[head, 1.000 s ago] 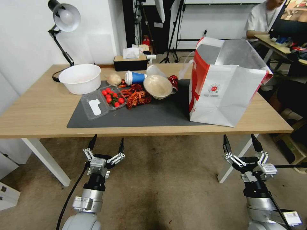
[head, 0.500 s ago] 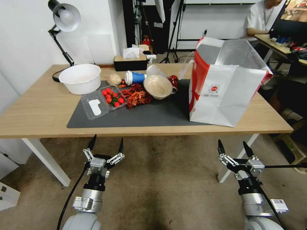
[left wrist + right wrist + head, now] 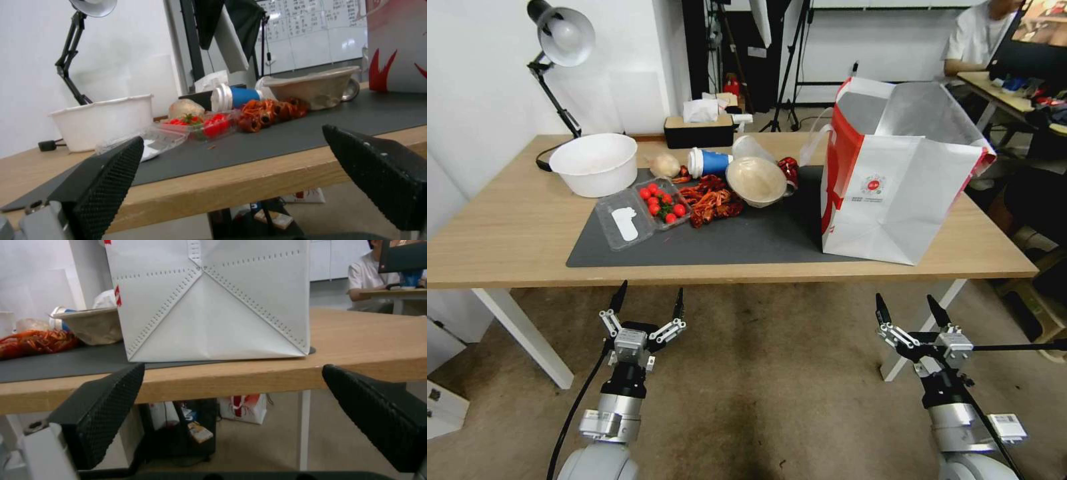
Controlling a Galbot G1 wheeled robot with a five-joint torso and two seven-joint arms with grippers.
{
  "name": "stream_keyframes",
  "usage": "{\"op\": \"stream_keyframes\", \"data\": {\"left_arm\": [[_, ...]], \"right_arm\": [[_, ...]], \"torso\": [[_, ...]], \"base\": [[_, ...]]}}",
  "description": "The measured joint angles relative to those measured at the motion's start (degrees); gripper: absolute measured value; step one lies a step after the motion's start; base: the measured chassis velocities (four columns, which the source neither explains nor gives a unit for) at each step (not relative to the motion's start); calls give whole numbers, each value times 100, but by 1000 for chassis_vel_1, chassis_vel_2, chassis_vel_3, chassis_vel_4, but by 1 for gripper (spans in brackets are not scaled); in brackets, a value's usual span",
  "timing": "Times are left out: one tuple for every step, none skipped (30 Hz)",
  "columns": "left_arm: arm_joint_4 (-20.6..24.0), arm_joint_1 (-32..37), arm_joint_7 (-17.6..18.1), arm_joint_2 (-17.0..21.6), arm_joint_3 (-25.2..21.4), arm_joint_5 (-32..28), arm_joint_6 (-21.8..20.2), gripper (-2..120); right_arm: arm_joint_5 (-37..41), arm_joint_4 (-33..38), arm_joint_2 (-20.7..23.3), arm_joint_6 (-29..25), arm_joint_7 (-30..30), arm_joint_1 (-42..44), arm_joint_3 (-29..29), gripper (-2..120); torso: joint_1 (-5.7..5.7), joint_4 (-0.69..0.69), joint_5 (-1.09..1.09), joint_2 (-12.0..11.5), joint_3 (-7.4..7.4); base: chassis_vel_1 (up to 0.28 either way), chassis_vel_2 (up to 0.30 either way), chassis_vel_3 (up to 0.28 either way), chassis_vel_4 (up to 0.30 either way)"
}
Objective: Pick up the food delivery bag from the floor and place it on the table.
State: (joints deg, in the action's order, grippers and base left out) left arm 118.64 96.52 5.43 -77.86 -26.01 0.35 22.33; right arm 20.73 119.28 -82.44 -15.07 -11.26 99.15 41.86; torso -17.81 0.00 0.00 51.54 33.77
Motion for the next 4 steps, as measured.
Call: {"op": "stream_keyframes", "data": {"left_arm": [[0,0,0,0,0,0,-1,100],[0,0,1,0,0,1,-3,100],[0,0,1,0,0,1,-3,100],[0,0,2,0,0,1,-4,100]], "right_arm": [[0,0,0,-1,0,0,1,100],[0,1,0,-2,-1,0,1,100],[0,1,0,-2,-1,0,1,100],[0,2,0,-3,-1,0,1,100]], "torso": [[0,0,0,0,0],[0,0,0,0,0],[0,0,0,0,0],[0,0,0,0,0]], "base": [[0,0,0,0],[0,0,0,0],[0,0,0,0],[0,0,0,0]]}}
